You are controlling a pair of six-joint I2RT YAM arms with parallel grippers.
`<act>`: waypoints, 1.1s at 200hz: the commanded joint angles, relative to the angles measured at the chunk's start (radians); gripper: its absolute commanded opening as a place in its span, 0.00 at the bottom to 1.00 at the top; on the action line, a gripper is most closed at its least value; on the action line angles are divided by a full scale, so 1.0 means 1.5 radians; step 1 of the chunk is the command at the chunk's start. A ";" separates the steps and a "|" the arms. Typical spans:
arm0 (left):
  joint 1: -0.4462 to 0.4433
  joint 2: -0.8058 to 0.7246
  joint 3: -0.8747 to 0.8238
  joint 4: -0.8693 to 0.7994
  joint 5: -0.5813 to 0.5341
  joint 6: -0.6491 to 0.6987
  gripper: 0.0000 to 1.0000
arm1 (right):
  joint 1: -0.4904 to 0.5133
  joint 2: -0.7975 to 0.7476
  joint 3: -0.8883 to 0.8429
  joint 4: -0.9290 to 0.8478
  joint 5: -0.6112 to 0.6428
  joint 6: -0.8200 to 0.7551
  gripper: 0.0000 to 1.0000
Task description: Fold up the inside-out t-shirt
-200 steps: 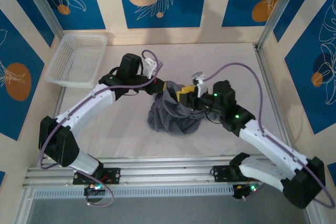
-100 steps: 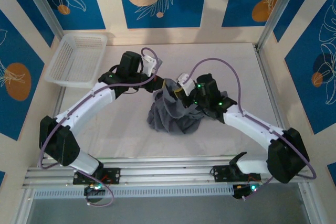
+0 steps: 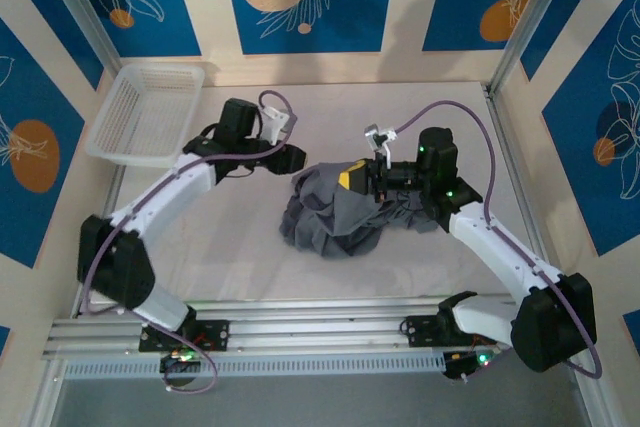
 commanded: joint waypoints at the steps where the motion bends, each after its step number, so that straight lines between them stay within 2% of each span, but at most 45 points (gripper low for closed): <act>1: 0.007 -0.091 -0.069 0.004 0.114 -0.057 0.53 | -0.007 0.010 -0.002 0.001 -0.002 0.008 0.00; 22: 0.002 -0.109 -0.138 0.088 0.256 -0.179 0.54 | -0.010 0.021 -0.002 -0.002 0.002 0.002 0.00; 34: -0.010 -0.100 -0.159 0.100 0.296 -0.206 0.56 | -0.011 0.025 -0.001 -0.003 0.003 0.001 0.00; 47: -0.027 -0.081 -0.154 0.045 0.273 -0.164 0.59 | -0.011 0.030 -0.001 0.001 0.004 0.003 0.00; 57: -0.034 -0.067 -0.153 0.044 0.251 -0.157 0.61 | -0.010 0.032 0.001 0.003 -0.001 0.007 0.00; 79: -0.036 -0.035 -0.140 0.045 0.114 -0.151 0.64 | -0.007 0.031 0.005 0.004 -0.004 0.011 0.00; 86: -0.034 -0.022 -0.135 0.055 0.097 -0.152 0.60 | -0.006 0.029 0.005 0.005 -0.004 0.013 0.00; 94: -0.034 -0.010 -0.128 0.085 0.102 -0.163 0.51 | -0.006 0.028 0.004 0.007 -0.001 0.018 0.00; 98: -0.034 -0.005 -0.125 0.103 0.109 -0.173 0.41 | -0.006 0.028 0.002 0.007 0.000 0.021 0.00; 110: -0.035 0.000 -0.118 0.155 0.134 -0.206 0.00 | -0.008 0.028 -0.002 0.004 0.012 0.034 0.00; 124: -0.033 -0.015 -0.110 0.177 0.141 -0.229 0.00 | -0.025 0.032 -0.016 -0.017 0.059 0.066 0.02; 141: -0.022 -0.039 -0.107 0.191 0.148 -0.255 0.00 | -0.087 0.050 -0.072 -0.019 0.110 0.096 0.22; 153: -0.020 -0.047 -0.113 0.198 0.151 -0.261 0.00 | -0.127 0.075 -0.113 -0.023 0.142 0.088 0.23; 164: -0.021 -0.041 -0.122 0.206 0.164 -0.276 0.00 | -0.142 0.091 -0.102 -0.072 0.142 0.056 0.24; 180: -0.026 -0.031 -0.141 0.222 0.177 -0.292 0.00 | -0.142 0.086 -0.066 -0.152 0.153 0.052 0.36; 199: -0.037 -0.026 -0.160 0.224 0.167 -0.291 0.00 | -0.132 0.030 -0.063 -0.174 0.187 0.105 0.39; 220: -0.047 -0.011 -0.160 0.224 0.154 -0.292 0.00 | -0.065 -0.060 -0.073 -0.233 0.350 0.191 0.36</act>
